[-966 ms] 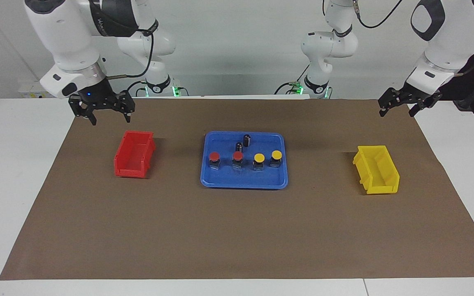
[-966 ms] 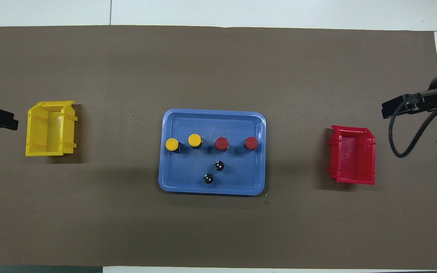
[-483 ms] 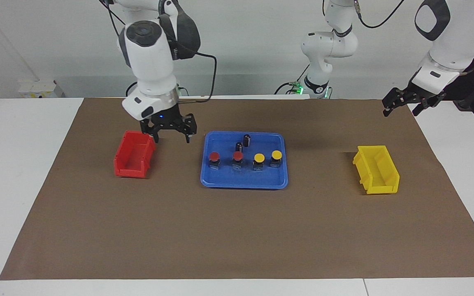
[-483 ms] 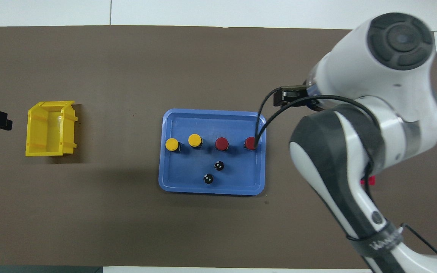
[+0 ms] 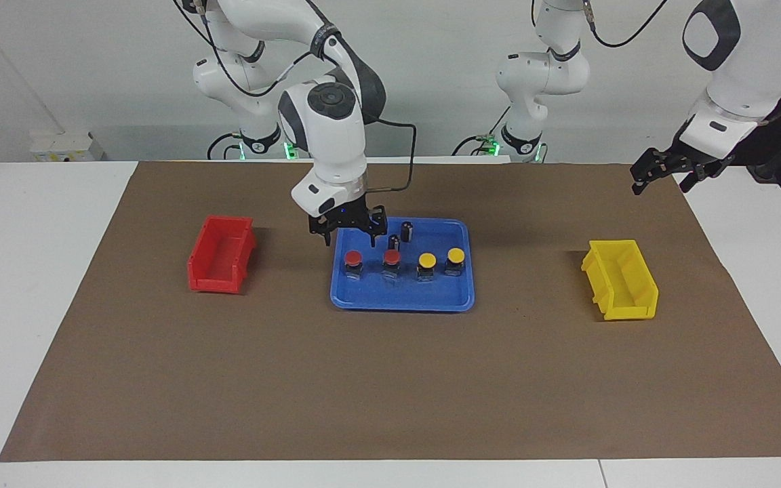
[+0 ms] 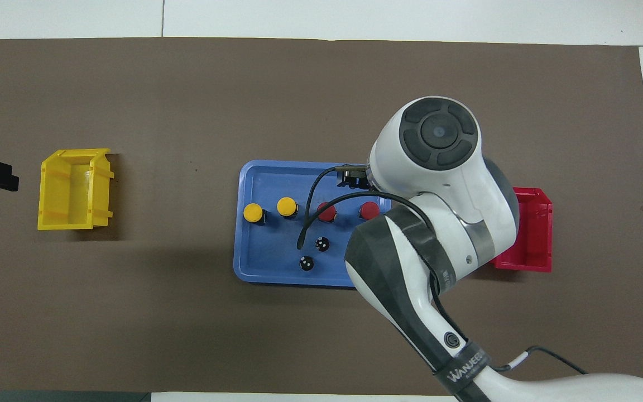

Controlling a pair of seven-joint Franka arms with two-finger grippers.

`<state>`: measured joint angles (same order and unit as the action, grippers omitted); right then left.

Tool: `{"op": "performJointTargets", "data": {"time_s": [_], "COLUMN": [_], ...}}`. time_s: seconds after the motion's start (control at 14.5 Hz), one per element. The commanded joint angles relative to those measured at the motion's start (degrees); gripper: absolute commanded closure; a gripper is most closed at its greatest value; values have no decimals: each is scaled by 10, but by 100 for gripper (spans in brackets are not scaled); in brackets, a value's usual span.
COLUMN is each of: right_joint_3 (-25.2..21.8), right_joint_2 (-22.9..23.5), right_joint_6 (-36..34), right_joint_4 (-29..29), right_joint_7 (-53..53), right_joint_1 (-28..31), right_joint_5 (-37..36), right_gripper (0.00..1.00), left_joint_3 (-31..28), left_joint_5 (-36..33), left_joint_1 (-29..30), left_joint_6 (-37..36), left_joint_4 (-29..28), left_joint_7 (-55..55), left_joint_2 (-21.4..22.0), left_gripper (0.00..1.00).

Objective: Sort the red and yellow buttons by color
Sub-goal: 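Reach the right gripper to the red button farthest from the yellow bin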

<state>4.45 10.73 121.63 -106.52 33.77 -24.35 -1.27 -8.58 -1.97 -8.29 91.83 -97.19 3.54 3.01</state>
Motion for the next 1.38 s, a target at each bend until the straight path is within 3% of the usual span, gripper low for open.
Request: {"op": "performJointTargets", "data": {"time_s": [0.0, 0.34, 0.69, 1.1, 1.17, 1.31], "right_joint_3": [-1, -1, -1, -1, -1, -1], "right_joint_2": [-7, -1, 1, 12, 12, 12], "right_joint_6": [54, 84, 98, 99, 97, 85], "right_joint_4": [-62, -99, -99, -100, -100, -97], "right_joint_7": [2, -7, -21, -41, -42, -43], "right_joint_1": [-6, -13, -8, -8, -7, -6], "right_joint_5": [7, -3, -3, -3, -4, -3], "right_gripper": [0, 11, 28, 38, 43, 65], "left_joint_3": [3, 3, 4, 4, 4, 4], "left_joint_5": [-15, -15, -15, -15, -15, -15], "left_joint_1": [6, 6, 6, 6, 6, 6], "left_joint_6": [37, 37, 36, 55, 56, 56], "left_joint_4": [-48, -53, -53, -73, -75, -75], "left_joint_7": [-8, -9, -9, -10, -10, -11], "left_joint_2": [30, 31, 31, 42, 43, 43], "left_gripper": [0, 0, 0, 0, 0, 0]}}
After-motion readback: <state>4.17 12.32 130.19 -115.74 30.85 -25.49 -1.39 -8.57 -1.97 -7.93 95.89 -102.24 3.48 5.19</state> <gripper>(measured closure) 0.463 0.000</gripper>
